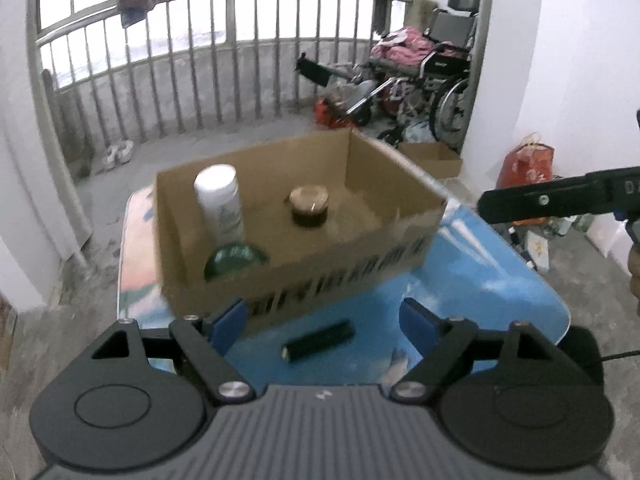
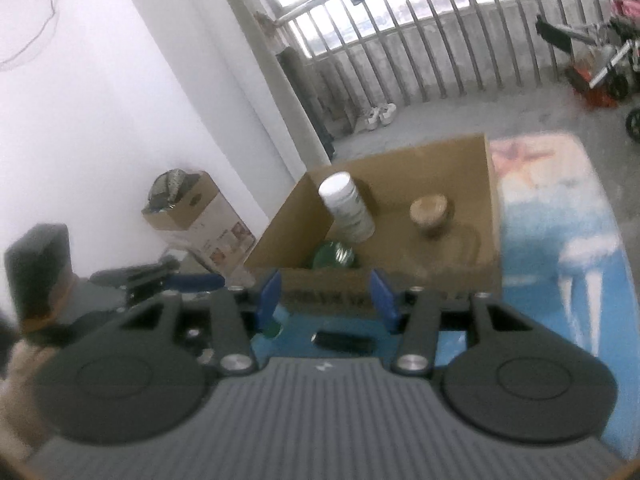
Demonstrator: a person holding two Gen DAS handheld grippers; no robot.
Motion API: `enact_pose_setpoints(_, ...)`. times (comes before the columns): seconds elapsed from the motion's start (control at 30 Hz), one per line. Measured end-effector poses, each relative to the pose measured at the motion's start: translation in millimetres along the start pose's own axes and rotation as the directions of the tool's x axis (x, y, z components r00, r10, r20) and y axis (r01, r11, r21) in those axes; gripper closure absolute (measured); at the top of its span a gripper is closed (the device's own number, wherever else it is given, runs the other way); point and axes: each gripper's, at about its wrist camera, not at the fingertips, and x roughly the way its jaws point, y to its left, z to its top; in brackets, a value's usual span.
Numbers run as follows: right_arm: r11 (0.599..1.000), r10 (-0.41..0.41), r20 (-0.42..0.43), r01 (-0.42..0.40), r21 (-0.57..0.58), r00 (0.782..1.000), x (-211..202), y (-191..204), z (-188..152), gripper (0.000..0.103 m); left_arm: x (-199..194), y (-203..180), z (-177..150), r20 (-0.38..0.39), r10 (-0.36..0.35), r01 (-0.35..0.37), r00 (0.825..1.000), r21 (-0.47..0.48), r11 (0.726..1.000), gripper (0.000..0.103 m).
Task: Organize rigid objects
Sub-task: 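Reach the right tool down to the white charger block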
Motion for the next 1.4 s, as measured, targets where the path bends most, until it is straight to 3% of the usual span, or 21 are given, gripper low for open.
enact_pose_setpoints(0.23, 0.998, 0.026, -0.042, -0.023, 0.062, 0.999, 15, 11, -60, 0.054, 2, 7, -52, -0.095, 0.002, -0.004, 0.996, -0.020, 1.000, 0.018)
enact_pose_setpoints(0.53, 0.980, 0.133, -0.172, -0.104, 0.168, 0.976, 74, 23, -99, 0.054, 17, 9, -96, -0.182, -0.030, 0.022, 0.983, -0.043, 0.999, 0.019)
enact_pose_setpoints(0.87, 0.963, 0.200, -0.311, -0.128, 0.237, 0.929, 127, 31, -126, 0.055, 31, 13, -111, -0.222, -0.041, 0.031, 0.974, -0.049, 0.998, 0.036)
enact_pose_setpoints(1.17, 0.963, 0.199, -0.371, -0.111, 0.245, 0.907, 152, 29, -134, 0.054, 45, 18, -113, -0.238, -0.051, 0.040, 0.970, -0.051, 0.998, 0.037)
enact_pose_setpoints(1.4, 0.964, 0.188, -0.390, -0.093, 0.250, 0.902, 160, 26, -136, 0.054, 54, 20, -114, -0.238, -0.063, 0.052, 0.969, -0.053, 0.997, 0.037)
